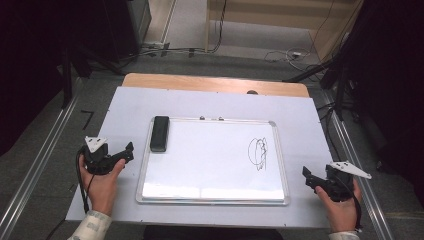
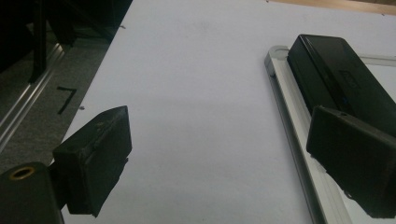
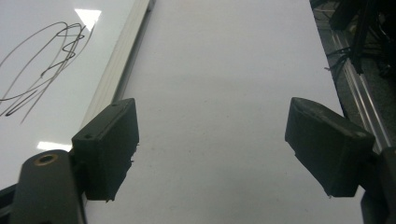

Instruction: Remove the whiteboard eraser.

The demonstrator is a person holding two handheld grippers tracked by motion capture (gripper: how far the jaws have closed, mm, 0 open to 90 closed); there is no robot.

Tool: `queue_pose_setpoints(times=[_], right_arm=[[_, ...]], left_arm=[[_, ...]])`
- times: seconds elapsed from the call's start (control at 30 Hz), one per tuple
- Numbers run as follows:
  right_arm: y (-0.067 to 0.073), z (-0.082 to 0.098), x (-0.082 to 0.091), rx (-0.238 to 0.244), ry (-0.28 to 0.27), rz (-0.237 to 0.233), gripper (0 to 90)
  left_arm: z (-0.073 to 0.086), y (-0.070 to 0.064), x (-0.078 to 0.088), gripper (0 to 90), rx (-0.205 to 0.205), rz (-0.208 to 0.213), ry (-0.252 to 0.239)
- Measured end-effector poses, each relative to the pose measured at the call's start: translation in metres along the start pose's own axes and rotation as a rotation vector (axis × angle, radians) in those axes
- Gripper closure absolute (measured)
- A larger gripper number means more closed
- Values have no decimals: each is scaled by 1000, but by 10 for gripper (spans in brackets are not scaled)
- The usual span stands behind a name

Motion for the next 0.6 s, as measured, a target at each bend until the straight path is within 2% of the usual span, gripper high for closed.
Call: queue_pose_setpoints(times=[0.13, 0.6], right_arm=[[-3, -1, 2, -16, -14, -1, 165], [-1, -2, -4, -21, 2, 12, 165]], left_arm=[[0, -1, 0, 73, 0, 2, 9], [-3, -12, -6, 74, -19, 39, 31]])
Point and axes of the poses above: each handheld gripper's, and its own axes: x roughly backward along the jaws, z roughly out of its underside, y roughly to its left, the point moved 3 cm from there along -x, roughly forward along the jaws, and after that the axes turned 6 degrees about y, right-handed, at the moved point
